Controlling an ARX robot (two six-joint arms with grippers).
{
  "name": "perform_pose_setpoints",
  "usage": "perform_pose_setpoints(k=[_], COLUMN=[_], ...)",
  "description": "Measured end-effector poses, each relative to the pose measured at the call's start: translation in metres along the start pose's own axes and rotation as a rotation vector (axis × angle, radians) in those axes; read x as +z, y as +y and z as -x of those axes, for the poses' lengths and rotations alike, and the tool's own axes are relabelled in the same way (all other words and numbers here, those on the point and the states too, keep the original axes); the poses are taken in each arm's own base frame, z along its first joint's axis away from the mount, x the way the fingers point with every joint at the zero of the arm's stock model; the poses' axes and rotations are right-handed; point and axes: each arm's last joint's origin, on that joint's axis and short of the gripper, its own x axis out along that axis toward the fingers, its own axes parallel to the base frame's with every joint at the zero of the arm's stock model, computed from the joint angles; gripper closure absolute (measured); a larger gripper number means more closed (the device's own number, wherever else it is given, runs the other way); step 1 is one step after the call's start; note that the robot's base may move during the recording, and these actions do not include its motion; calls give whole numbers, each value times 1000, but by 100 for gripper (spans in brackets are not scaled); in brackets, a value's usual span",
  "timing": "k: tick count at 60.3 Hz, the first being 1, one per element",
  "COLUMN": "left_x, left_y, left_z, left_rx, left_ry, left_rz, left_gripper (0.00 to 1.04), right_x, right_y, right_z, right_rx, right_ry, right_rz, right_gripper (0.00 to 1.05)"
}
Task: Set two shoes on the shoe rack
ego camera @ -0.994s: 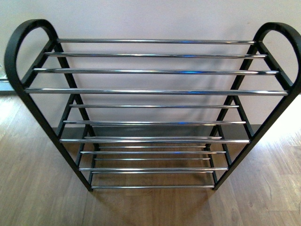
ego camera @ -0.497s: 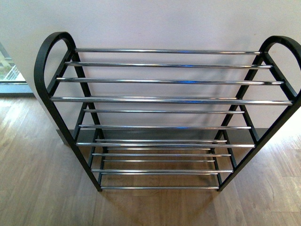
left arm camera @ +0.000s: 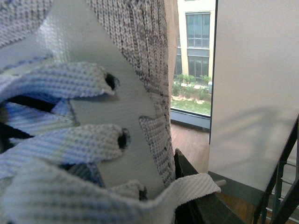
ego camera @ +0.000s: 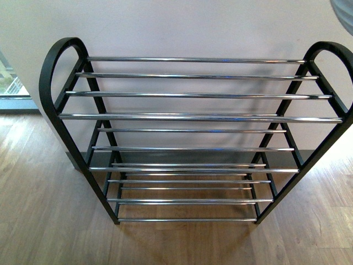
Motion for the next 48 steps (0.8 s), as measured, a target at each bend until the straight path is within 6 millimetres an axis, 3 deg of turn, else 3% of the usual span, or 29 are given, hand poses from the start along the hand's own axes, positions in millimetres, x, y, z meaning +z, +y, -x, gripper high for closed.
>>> perform_pose_setpoints(k=[23,38,48], left_x=[0,0,0], left_y=[0,0,0], left_z=[0,0,0], left_rx=[0,0,0], left_ry=[0,0,0], left_rz=[0,0,0], left_gripper=[100,100,100], right_x=[25,35,35], right_y=[47,57,51], right_z=[-54,-93,-120], right_rx=[-1,-55,-96], right_ry=[125,210,281], right_rz=[-49,-130,-248], right_gripper=[103,103,103])
